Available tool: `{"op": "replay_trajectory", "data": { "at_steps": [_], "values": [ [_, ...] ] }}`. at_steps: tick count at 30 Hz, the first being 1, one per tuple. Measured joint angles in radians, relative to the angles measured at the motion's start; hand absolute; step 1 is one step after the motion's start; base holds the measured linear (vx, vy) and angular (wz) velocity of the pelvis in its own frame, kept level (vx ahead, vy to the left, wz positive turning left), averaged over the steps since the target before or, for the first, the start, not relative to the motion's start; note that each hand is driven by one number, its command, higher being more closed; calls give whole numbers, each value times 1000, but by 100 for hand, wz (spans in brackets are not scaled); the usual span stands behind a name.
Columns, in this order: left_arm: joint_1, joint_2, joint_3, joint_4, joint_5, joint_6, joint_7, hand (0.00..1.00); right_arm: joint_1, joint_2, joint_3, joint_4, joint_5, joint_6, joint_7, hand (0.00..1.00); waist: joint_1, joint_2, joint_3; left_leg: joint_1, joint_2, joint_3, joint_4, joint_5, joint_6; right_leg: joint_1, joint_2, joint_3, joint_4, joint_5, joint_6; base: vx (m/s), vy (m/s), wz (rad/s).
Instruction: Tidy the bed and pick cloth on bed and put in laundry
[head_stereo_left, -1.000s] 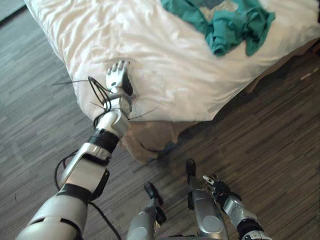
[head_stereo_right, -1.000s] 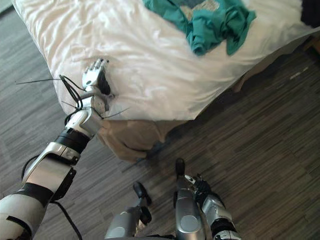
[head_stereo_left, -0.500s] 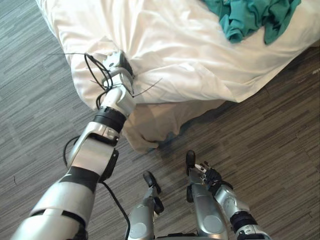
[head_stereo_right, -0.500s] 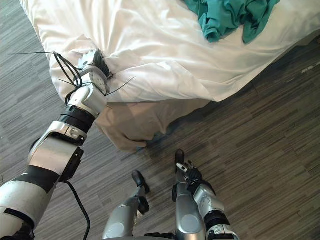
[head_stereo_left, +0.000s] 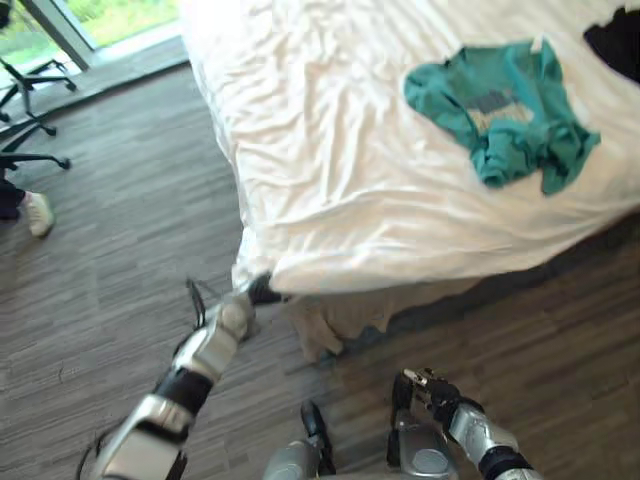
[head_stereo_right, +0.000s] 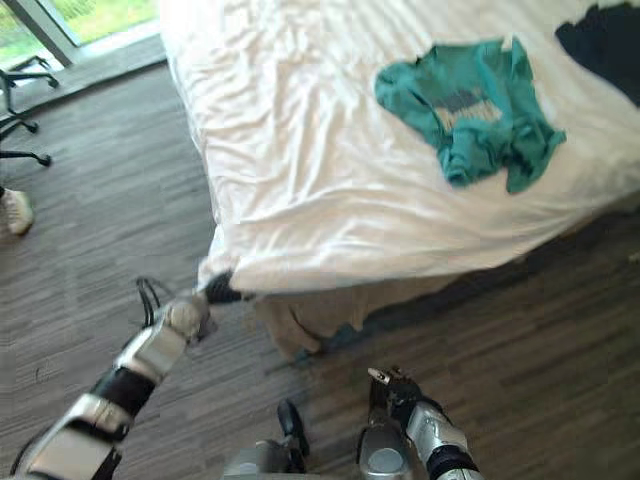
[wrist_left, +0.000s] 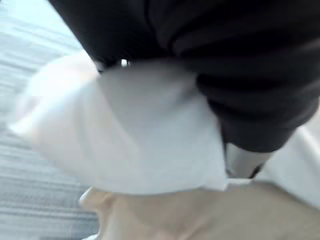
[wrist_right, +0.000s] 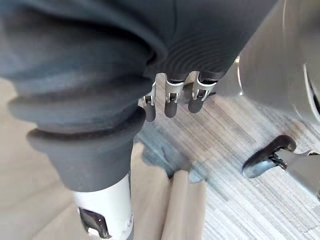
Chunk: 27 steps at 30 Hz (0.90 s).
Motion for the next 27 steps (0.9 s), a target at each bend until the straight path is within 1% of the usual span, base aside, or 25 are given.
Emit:
{"op": "replay_trajectory", "data": {
  "at_steps": [1, 2, 3, 4, 5, 7, 8, 9, 11, 12, 13, 14, 15, 16, 17, 18, 19, 21, 22, 24, 26, 27],
  "values": [
    [54, -10, 26, 3, 15, 1, -6, 0, 9, -2, 0, 6, -1, 2, 1, 0, 2, -6, -18, 7, 1, -3, -7, 0, 0, 7, 2, -3, 0, -11, 9, 46, -14, 12],
    [113, -17, 61, 15, 28, 3, -14, 0, 20, -6, -1, 6, -1, 7, 3, 0, 12, -14, -31, 19, 3, -4, -12, -1, -1, 20, 5, -6, -1, -15, 9, 31, -11, 6],
    [135, -21, 73, 32, 33, 5, -16, 0, 29, -11, -1, 7, -1, 10, 5, 0, 21, -17, -38, 28, 4, -6, -12, -2, -2, 26, 5, -8, -3, -18, 10, 55, -16, 20],
    [197, -35, 115, 89, 48, 11, -18, 0, 52, -18, -2, 28, -3, 16, 12, 0, 28, -24, -57, 33, 6, -24, -12, -2, -3, 43, 5, -26, -3, -28, 15, 45, -11, 28],
    [220, -41, 133, 119, 52, 14, -18, 0, 60, -18, -2, 40, -4, 16, 19, 0, 31, -27, -67, 33, 7, -31, -12, -2, -3, 47, 6, -33, -3, -30, 16, 59, -13, 32],
    [296, -68, 191, 242, 64, 20, -20, 0, 91, -14, -2, 59, -9, 17, 41, 0, 52, -42, -85, 52, 10, -36, -13, -6, -9, 70, 8, -44, -4, -34, 11, 57, -5, 18],
    [339, -97, 230, 319, 74, 19, -19, 0, 104, -7, -3, 64, -21, 18, 50, 0, 56, -50, -95, 57, 11, -39, -13, -8, -9, 81, 7, -54, -4, -38, 12, 68, 3, 19],
    [358, -114, 250, 361, 74, 18, -19, 0, 108, -3, -3, 66, -28, 19, 50, 0, 58, -54, -99, 61, 11, -40, -13, -9, -9, 87, 7, -57, -4, -39, 12, 61, 12, 15],
    [419, -199, 324, 525, 80, 20, -8, 0, 137, 19, -7, 77, -33, 19, 49, 0, 83, -67, -133, 70, 12, -34, -13, -17, -12, 93, 6, -55, -4, -41, 14, 53, 18, -1],
    [426, -214, 337, 550, 80, 21, 0, 0, 140, 23, -11, 79, -33, 18, 48, 0, 85, -69, -135, 71, 12, -32, -13, -18, -11, 96, 5, -56, -4, -42, 15, 38, 20, -2],
    [446, -266, 380, 609, 78, 27, 17, 0, 146, 37, -30, 83, -32, 16, 45, 0, 96, -73, -138, 83, 13, -28, -13, -21, -11, 106, -3, -55, -4, -43, 16, 0, 0, 0],
    [450, -288, 402, 630, 77, 32, 24, 0, 150, 41, -39, 83, -32, 15, 44, 0, 102, -74, -142, 88, 13, -25, -13, -22, -10, 109, -4, -53, -4, -43, 17, 4, 33, -1],
    [452, -327, 457, 658, 68, 49, 27, 0, 155, 48, -62, 83, -28, 10, 30, 0, 106, -74, -146, 95, 11, -24, -14, -22, -10, 117, -7, -54, -4, -43, 17, -9, 31, -3],
    [454, -351, 510, 678, 54, 58, 32, 0, 158, 57, -82, 83, -27, -5, 4, 100, 106, -74, -146, 102, 11, -21, -16, -25, -11, 129, -8, -52, -4, -44, 18, -30, 22, -2],
    [455, -359, 537, 685, 47, 59, 33, 0, 162, 62, -95, 83, -27, -16, -11, 100, 106, -74, -149, 106, 12, -17, -19, -28, -14, 132, -7, -51, -4, -45, 19, -53, 14, -16],
    [459, -371, 590, 692, 26, 53, 55, 0, 167, 69, -115, 83, -27, -49, -63, 100, 106, -74, -154, 121, 14, -5, -20, -31, -14, 139, -6, -48, -4, -52, 29, -49, 7, -16],
    [458, -373, 600, 692, 25, 51, 59, 0, 168, 69, -121, 83, -27, -56, -70, 100, 106, -74, -155, 122, 14, -2, -20, -32, -14, 140, -6, -47, -4, -52, 29, -34, 7, -20],
    [454, -382, 643, 692, 4, 21, 84, 0, 172, 65, -178, 82, -27, -83, -114, 100, 106, -70, -159, 127, 14, 8, -21, -40, -15, 139, -6, -39, -4, -52, 29, -19, 8, -13],
    [449, -380, 660, 690, -15, 2, 99, 0, 169, 52, -226, 68, -26, -108, -136, 100, 106, -69, -160, 129, 14, 16, -21, -40, -15, 139, -6, -36, -4, -53, 28, -18, 8, -14],
    [442, -374, 686, 686, -54, -24, 106, 0, 159, 16, -288, -7, -23, -140, -153, 100, 105, -70, -161, 129, 14, 25, -21, -41, -14, 135, -8, -40, -4, -55, 25, -11, 7, -14],
    [437, -371, 687, 651, -109, -75, 122, 0, 92, -78, -334, -119, -25, -187, -149, 100, 104, -67, -177, 119, 14, 29, -21, -42, -14, 122, -11, -53, -4, -55, 25, -1, 3, -10],
    [431, -366, 682, 648, -112, -83, 122, 0, 65, -105, -338, -139, -28, -193, -146, 100, 105, -68, -180, 117, 15, 29, -21, -42, -14, 120, -11, -54, -4, -55, 25, 15, -7, -5]
  ]
}}
